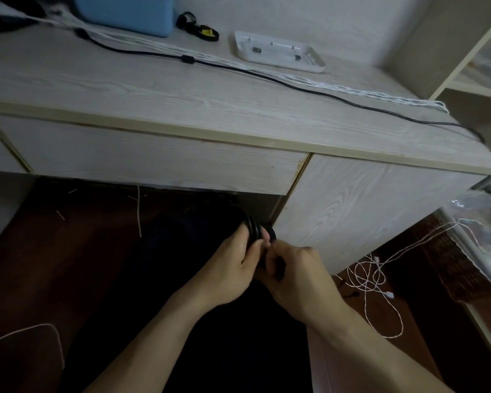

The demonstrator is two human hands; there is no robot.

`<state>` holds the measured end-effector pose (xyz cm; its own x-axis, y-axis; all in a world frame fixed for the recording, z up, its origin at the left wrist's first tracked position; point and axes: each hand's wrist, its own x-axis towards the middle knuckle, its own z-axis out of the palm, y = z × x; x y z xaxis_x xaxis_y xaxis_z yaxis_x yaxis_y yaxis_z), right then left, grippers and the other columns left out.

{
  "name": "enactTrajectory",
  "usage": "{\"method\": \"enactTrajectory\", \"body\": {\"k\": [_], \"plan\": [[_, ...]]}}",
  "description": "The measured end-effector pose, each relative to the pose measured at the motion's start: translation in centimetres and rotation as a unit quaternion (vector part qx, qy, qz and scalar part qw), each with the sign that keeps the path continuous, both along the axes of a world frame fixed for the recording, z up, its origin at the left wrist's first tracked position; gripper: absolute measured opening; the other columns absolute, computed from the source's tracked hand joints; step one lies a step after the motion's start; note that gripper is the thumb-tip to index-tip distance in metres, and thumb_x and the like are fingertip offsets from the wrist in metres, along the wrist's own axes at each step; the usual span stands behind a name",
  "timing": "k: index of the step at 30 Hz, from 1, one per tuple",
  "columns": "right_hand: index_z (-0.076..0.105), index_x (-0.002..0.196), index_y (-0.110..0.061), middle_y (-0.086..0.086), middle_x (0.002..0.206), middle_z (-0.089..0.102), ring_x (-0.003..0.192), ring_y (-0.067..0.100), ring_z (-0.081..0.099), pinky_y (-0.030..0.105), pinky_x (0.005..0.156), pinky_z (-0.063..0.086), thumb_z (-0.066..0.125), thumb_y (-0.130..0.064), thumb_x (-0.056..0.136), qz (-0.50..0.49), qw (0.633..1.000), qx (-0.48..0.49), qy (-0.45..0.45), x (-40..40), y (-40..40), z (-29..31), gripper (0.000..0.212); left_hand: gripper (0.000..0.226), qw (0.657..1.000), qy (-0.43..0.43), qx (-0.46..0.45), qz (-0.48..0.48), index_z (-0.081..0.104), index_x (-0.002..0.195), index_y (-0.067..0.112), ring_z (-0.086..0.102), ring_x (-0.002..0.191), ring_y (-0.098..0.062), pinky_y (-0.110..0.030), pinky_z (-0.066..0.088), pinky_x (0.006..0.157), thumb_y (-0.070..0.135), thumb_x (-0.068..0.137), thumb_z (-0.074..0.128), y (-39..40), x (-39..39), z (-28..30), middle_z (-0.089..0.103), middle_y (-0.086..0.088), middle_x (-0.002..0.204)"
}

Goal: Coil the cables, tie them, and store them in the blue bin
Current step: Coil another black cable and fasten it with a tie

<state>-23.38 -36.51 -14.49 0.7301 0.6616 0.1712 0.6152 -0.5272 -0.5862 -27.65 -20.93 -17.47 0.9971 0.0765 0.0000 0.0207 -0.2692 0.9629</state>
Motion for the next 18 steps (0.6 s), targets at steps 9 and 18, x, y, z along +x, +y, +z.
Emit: {"method": "enactTrajectory", "body": {"k": [9,18], "plan": [[0.052,0.074,-0.024,-0.013,0.055,0.052,0.051,0.006,0.052,0.014,0.046,0.035,0.085,-0.061,0.055,0.029,0.999,-0.033,0.017,2.6,-1.4,0.9,0.054,0.05,0.96,0.134,-0.136,-0.205,0.055,0.077,0.01,0.032,0.044,-0.014,-0.027,0.031,0.048,0.051,0.101,0.041,1.7,-0.9,1.5,0.04,-0.004,0.054],[0.063,0.114,-0.006,0.013,0.098,0.065,0.095,0.015,0.064,0.029,0.083,0.05,0.043,-0.043,0.102,0.101,0.958,0.12,0.242,2.5,-1.2,-1.0,0.044,0.046,0.844,0.139,-0.468,-0.224,0.041,0.062,0.017,0.018,0.031,-0.007,-0.023,0.021,0.034,0.046,0.093,0.059,3.1,-0.7,0.7,0.028,0.008,0.039]]}}
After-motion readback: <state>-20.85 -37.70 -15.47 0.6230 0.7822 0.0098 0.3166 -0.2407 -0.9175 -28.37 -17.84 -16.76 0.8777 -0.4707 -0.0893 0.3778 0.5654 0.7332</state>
